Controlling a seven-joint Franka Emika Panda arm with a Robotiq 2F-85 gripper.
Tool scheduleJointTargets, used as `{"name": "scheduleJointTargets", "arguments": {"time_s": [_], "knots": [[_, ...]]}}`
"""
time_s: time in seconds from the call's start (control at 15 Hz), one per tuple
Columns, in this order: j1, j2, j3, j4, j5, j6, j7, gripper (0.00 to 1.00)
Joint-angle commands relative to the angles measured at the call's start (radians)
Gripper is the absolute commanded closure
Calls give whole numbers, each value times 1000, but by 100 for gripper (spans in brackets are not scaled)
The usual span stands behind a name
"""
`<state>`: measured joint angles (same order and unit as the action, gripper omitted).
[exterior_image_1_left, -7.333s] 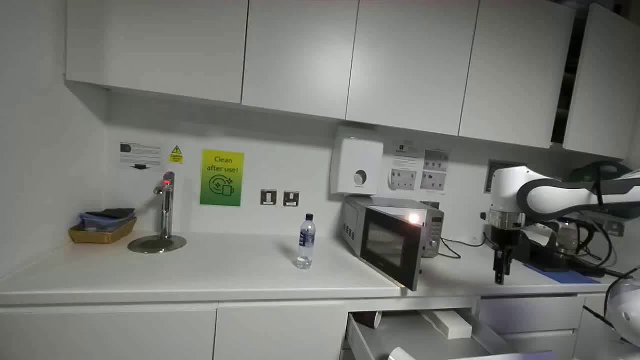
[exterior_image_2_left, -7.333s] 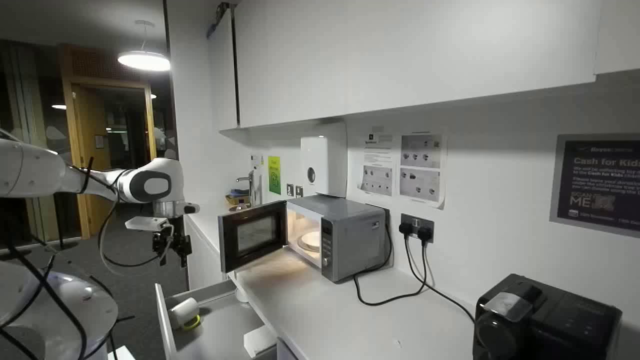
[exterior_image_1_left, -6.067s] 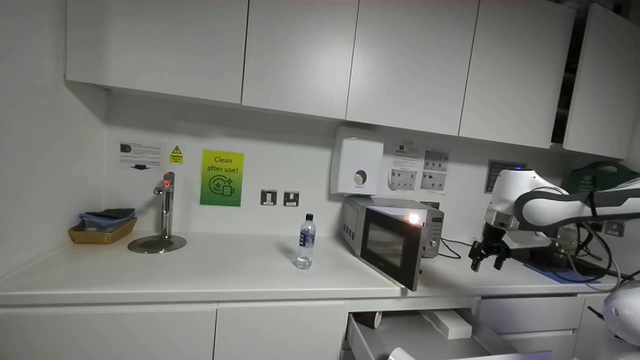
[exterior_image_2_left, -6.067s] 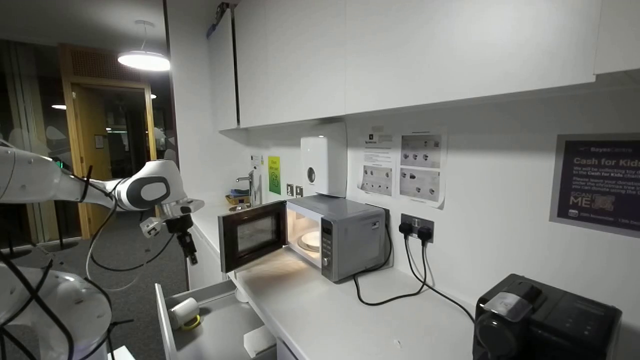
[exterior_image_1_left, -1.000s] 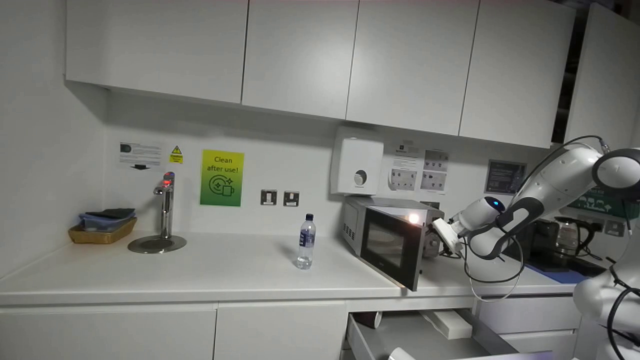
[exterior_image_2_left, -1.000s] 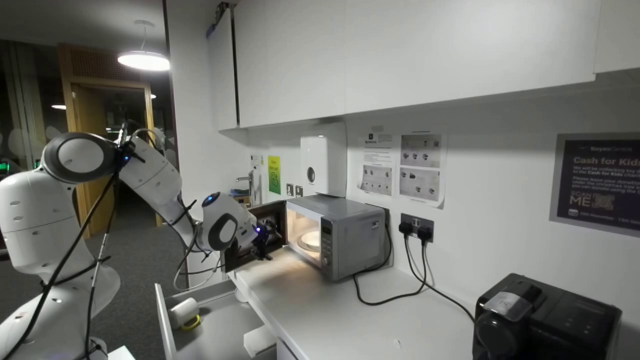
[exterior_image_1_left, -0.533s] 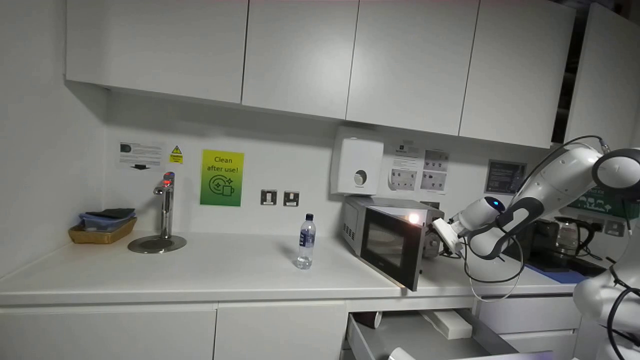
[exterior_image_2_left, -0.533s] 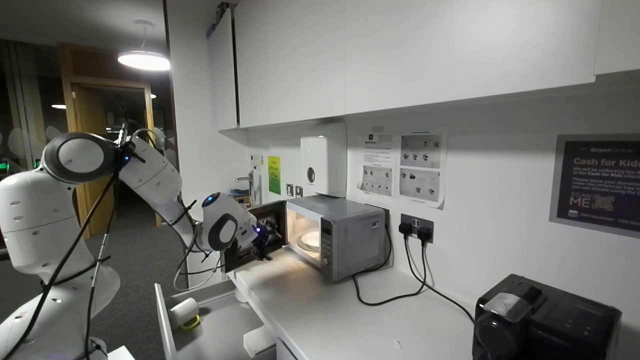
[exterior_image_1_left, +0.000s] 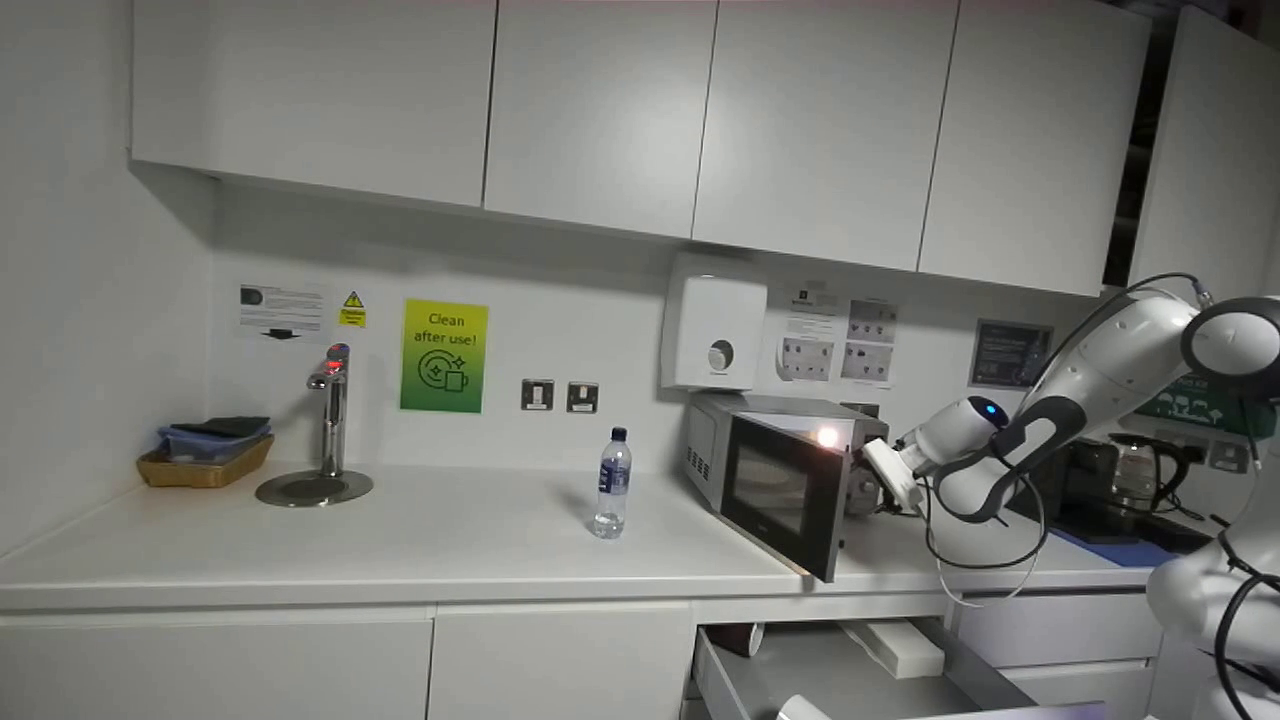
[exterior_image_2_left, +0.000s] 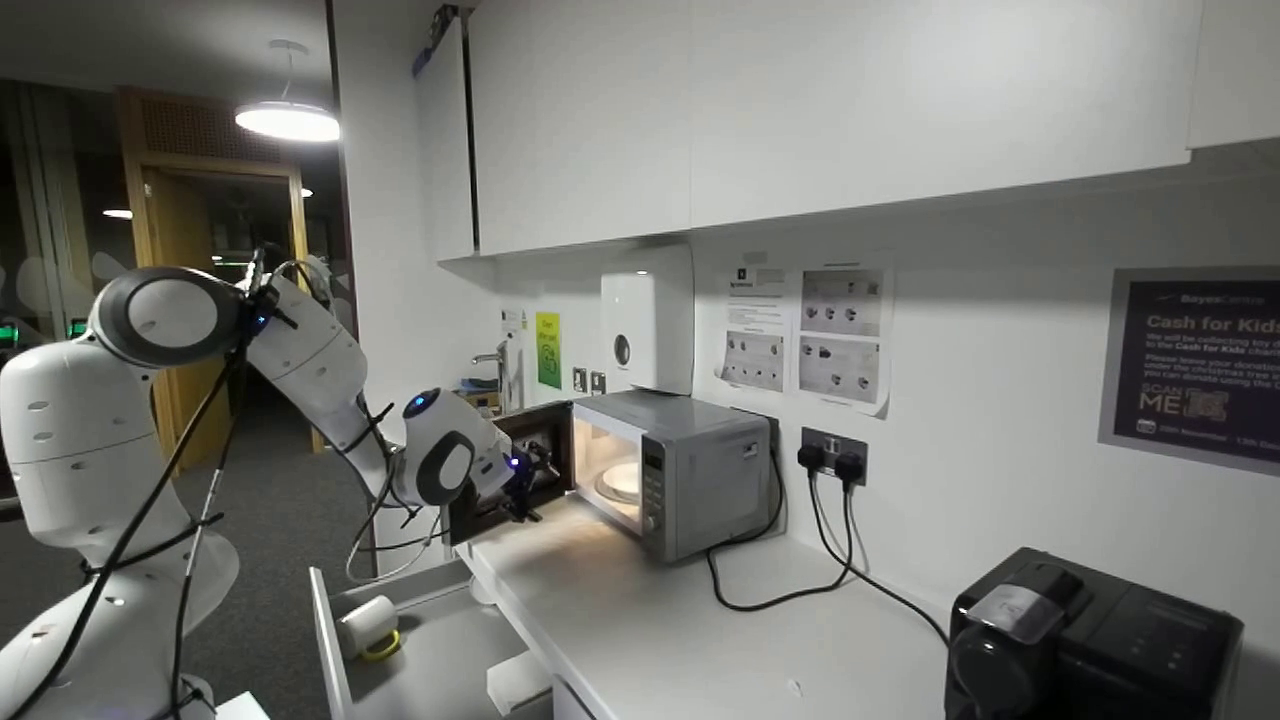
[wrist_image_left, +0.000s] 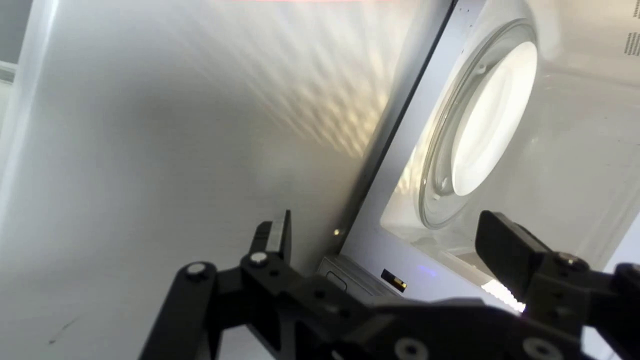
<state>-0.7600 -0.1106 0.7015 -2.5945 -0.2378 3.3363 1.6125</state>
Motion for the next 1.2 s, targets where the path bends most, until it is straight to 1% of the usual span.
{"name": "scheduleJointTargets", "arguments": {"time_s": [0.0,0.07,0.13,0.2,0.4,0.6,1.13], "knots": [[7,105,-13,31,-40,127,-31,0],[205,137,-182,32,88,154,-162,0],[36,152,-44,50,-32,180,-65,0],[88,158,-79,120,-55,119,-41,0],[64,214,-62,188,-97,123,-36,0],[49,252,-48,247,-112,122,-39,0],[15,313,-26,297,-104,122,-53,0]]}}
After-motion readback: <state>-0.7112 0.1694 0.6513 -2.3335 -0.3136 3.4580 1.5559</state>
